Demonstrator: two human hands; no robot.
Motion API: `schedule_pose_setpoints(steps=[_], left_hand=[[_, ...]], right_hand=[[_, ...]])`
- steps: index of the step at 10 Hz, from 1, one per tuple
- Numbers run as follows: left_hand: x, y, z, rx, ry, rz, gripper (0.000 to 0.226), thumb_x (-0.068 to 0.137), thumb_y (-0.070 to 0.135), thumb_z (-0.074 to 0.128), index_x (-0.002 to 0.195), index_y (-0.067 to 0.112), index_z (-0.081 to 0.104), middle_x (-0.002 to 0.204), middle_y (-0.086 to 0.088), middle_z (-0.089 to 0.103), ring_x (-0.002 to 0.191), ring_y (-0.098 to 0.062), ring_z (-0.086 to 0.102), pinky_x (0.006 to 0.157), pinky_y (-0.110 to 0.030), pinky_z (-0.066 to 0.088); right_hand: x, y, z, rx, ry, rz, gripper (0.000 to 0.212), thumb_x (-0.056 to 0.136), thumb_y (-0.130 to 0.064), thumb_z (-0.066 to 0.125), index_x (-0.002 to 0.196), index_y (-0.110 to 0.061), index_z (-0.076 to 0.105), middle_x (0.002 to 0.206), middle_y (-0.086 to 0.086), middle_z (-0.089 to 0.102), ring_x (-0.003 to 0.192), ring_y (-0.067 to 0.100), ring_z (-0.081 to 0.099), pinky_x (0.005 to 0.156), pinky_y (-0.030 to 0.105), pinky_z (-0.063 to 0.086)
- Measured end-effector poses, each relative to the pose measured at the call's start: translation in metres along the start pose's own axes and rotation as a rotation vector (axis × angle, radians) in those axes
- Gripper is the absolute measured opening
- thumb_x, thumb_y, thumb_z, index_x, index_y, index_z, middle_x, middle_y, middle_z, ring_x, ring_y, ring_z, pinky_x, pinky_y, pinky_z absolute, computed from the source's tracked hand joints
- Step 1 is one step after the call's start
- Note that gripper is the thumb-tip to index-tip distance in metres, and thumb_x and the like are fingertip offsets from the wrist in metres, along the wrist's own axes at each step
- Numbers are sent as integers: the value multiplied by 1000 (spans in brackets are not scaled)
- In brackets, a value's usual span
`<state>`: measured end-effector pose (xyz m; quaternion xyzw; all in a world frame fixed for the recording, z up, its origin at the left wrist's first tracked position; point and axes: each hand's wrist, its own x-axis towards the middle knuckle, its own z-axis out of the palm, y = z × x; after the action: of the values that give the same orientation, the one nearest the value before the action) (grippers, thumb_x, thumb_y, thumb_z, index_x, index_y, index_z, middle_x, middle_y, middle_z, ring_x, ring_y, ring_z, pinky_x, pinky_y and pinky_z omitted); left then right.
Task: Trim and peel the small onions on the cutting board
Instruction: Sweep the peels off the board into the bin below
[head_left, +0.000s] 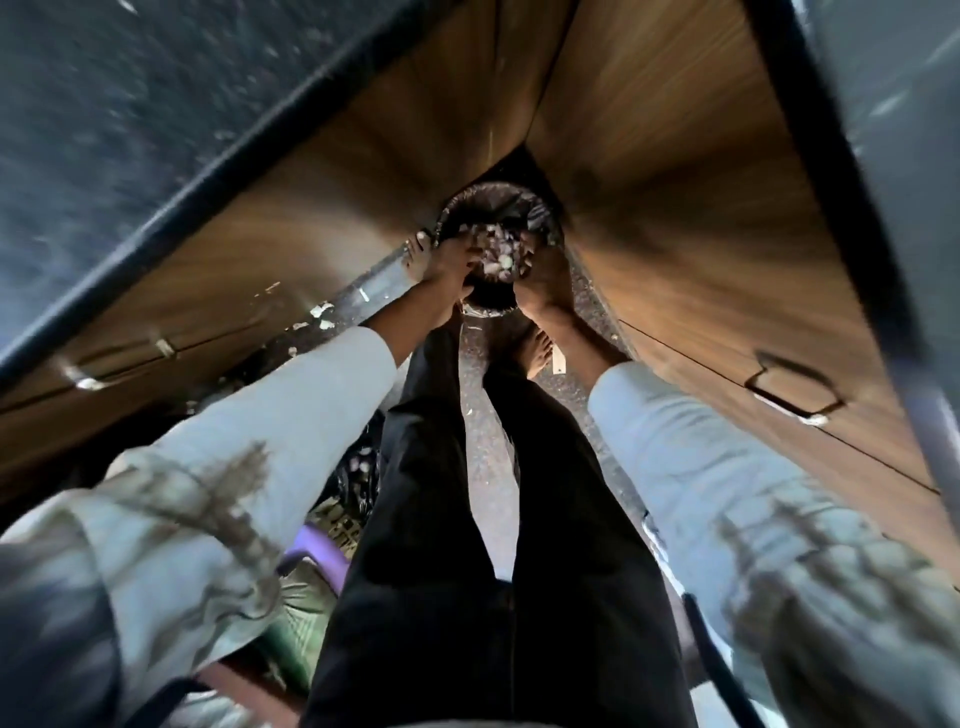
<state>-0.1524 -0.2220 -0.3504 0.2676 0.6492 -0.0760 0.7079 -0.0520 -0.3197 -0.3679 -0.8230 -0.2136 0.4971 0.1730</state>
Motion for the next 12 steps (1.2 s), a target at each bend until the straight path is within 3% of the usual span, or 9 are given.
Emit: schedule_pose_setpoints(steps=[1,2,3,4,5,6,7,9,12], left_hand=[[-12,1,-8,101,46,36,53,109,40,37,151,13,53,143,-4,61,134,-19,48,105,-34,33],[-26,-12,-4,202,73,172,66,81,63,59,129,20,73,135,-5,72,136,-29,59,117,-42,41],[-144,23,24,388,36,401,40,107,35,57,140,17,66,134,2,66,126,-17,59,112,-21,38],[-213,46,34,614,73,750,49,108,35,43,149,11,57,145,-10,64,134,-26,60,119,-37,42],[-249,78,37,741,118,1041,47,109,30,40,148,7,54,145,-14,63,135,-30,59,119,-42,43],[-280,125,39,801,143,1261,44,113,32,35,152,16,48,149,-7,58,139,-24,54,121,-40,41],[-296,183,38,819,199,1361,39,110,24,40,146,17,53,142,-4,60,132,-22,55,116,-40,45],[-283,272,31,941,262,1317,40,101,8,54,141,8,58,142,-9,58,133,-28,55,117,-44,46],[-255,338,33,1063,249,1213,52,101,10,59,152,9,48,153,-8,49,138,-29,53,116,-41,48]], right_hand=[[-33,-24,-24,-39,36,-42,43,103,-9,61,146,-3,58,143,23,62,133,39,58,110,42,45],[-80,-53,-46,-33,97,-138,37,99,-6,63,136,-6,66,132,19,70,124,35,65,106,42,51],[-120,-82,-71,-1,216,-302,33,97,-12,65,129,-17,70,126,7,76,117,24,71,103,36,56],[-167,-116,-112,18,329,-433,28,101,-14,62,129,-14,68,122,3,76,110,13,71,94,16,49],[-195,-149,-152,-4,496,-503,39,106,-17,57,144,-11,62,141,8,69,129,20,63,113,25,40],[-202,-188,-195,-15,575,-596,37,109,-23,55,145,-21,61,142,-2,68,131,13,63,118,34,46],[-205,-228,-238,-75,611,-632,31,106,-35,55,135,-27,64,131,-9,71,121,10,67,108,38,54],[-169,-274,-285,-208,670,-570,42,103,3,54,142,-10,62,136,6,71,125,25,65,110,36,46],[-99,-310,-303,-241,679,-418,44,97,2,68,140,-6,65,138,9,63,118,30,67,109,46,54]])
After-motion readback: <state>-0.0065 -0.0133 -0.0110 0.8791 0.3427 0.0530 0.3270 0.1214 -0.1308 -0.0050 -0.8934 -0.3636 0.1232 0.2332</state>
